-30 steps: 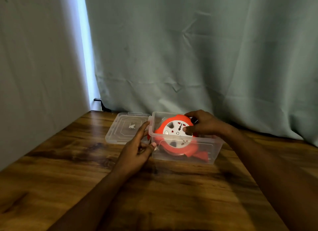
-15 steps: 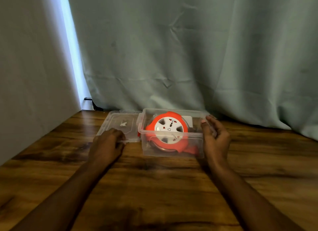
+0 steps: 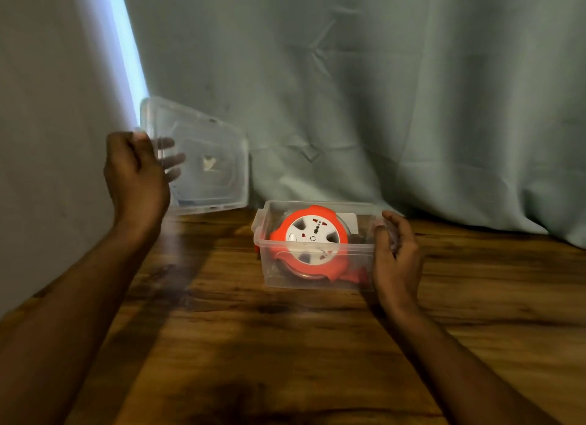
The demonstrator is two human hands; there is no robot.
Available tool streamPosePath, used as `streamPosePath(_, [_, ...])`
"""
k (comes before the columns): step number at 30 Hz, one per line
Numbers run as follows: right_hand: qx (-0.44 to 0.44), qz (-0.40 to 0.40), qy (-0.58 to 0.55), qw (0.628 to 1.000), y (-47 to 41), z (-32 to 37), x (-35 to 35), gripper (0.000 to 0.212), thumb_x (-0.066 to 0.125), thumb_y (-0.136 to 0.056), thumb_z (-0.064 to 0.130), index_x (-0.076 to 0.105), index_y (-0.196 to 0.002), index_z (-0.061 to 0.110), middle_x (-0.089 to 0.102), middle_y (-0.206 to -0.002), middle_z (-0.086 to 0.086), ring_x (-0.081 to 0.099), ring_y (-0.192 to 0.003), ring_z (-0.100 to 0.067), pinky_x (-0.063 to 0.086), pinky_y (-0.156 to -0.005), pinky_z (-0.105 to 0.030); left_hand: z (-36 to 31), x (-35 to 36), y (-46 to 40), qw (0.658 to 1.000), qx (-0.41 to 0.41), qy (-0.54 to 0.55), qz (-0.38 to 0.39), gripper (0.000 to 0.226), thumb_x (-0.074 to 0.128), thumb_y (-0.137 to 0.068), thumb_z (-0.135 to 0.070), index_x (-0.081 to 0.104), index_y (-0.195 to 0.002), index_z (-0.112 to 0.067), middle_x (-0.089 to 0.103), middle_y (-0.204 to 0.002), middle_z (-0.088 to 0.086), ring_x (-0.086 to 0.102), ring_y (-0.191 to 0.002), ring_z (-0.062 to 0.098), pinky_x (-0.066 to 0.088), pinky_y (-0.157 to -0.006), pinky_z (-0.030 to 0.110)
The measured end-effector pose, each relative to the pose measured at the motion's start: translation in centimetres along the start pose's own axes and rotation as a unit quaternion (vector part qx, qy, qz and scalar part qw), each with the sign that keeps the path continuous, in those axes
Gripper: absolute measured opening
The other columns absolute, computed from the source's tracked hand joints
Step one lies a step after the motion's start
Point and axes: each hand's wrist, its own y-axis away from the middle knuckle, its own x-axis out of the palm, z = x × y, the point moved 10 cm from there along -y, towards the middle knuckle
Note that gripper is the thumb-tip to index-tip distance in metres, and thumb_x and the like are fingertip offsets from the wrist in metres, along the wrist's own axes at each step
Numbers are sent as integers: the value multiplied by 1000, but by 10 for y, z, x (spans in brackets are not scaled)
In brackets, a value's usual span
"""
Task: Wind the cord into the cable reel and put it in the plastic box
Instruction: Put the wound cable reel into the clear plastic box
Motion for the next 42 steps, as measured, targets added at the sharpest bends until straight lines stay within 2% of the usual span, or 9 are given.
streamPosePath(4, [-7, -21, 37, 999, 0, 10, -6, 54, 40, -100, 59, 51, -142, 28, 58, -141, 0, 57, -124, -23, 51, -98, -47, -2, 47, -8, 968, -169, 176, 53, 24, 36, -112, -32, 53, -112, -15, 69, -115, 12, 78, -86, 29, 62, -68, 31])
streamPosePath(10, [-114, 20, -57, 992, -3, 37, -4, 63, 35, -99, 67, 44, -150, 32, 45, -155, 2, 46, -139, -15, 46, -108, -32, 31, 141, 70, 915, -338, 166, 145, 27, 37, -112, -24, 49, -118, -1, 65, -102, 15, 75, -66, 26, 62, -57, 32])
streamPosePath(14, [-141, 75, 54, 986, -2, 31, 13, 48, 54, -94, 63, 56, -135, 38, 54, -143, 11, 51, -130, -13, 51, -100, -53, 56, 125, 59, 951, -283, -21, 123, 34, 45, -109, -25, 64, -103, 2, 72, -99, 19, 74, -79, 33, 65, -73, 44])
streamPosePath(18, [-156, 58, 36, 985, -4, 33, 12, 44, 63, -91, 57, 63, -127, 33, 59, -136, 8, 55, -125, -12, 53, -99, -48, 53, 121, 57, 930, -134, -272, 210, 45, 48, -106, -42, 72, -115, -5, 73, -113, 15, 67, -104, 37, 54, -90, 43])
streamPosePath(25, [-132, -5, -24, 991, -9, 35, -5, 25, 66, -96, 40, 70, -114, 24, 62, -125, 6, 58, -117, -6, 53, -97, -33, 82, 143, 82, 860, -215, -287, 364, 52, 69, -93, -46, 64, -134, -14, 71, -118, 9, 65, -79, 15, 51, -61, 28])
streamPosePath(29, [-37, 9, -10, 999, -7, 18, 2, 13, 65, -95, 22, 69, -101, 33, 63, -128, 5, 58, -112, -7, 52, -96, -34, 68, 167, 82, 764, -14, -483, 427, 78, 48, -97, -67, 32, -158, -23, 28, -167, 10, 32, -149, 32, 32, -117, 45])
streamPosePath(32, [-22, 16, 12, 1000, -10, 19, 1, 10, 63, -95, 21, 69, -96, 29, 65, -126, 2, 59, -111, -13, 50, -90, -30, 51, 199, 100, 720, 109, -466, 502, 79, 37, -97, -73, 14, -162, -36, 3, -172, -8, -2, -158, 15, 4, -126, 41])
streamPosePath(39, [17, 15, -42, 999, -7, 11, -1, 28, 64, -94, 19, 61, -122, 23, 63, -120, 6, 62, -98, -1, 53, -70, -13, 50, 222, 113, 680, 42, -424, 597, 68, 47, -95, -69, 37, -155, -39, 30, -166, -8, 26, -152, 19, 20, -122, 39])
streamPosePath(42, [96, -16, -79, 992, -4, -6, -2, 34, 60, -96, 21, 58, -130, 21, 64, -120, 2, 67, -97, -11, 60, -69, -30, 41, 231, 111, 662, 75, -439, 602, 73, 47, -93, -73, 37, -156, -37, 32, -165, -8, 28, -151, 19, 23, -122, 42])
